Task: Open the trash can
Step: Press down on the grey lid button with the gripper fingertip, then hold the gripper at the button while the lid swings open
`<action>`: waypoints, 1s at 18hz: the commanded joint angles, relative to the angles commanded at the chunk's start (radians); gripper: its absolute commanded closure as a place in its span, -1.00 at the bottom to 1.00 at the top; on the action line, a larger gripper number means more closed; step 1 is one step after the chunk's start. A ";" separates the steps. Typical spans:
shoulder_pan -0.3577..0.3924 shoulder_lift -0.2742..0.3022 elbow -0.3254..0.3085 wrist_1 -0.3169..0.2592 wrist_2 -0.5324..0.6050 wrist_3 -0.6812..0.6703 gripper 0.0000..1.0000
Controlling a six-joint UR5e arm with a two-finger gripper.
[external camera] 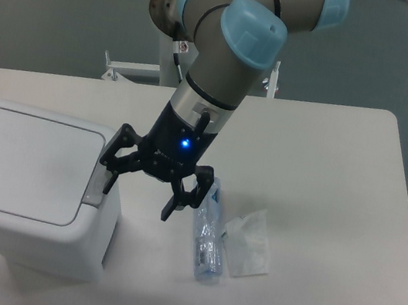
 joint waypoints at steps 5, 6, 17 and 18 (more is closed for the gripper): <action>-0.008 0.000 -0.002 0.000 0.000 -0.002 -1.00; -0.008 -0.002 -0.002 -0.002 0.000 -0.002 -1.00; -0.021 -0.009 -0.002 0.002 0.034 -0.002 -1.00; -0.021 -0.009 -0.002 0.003 0.034 -0.002 -1.00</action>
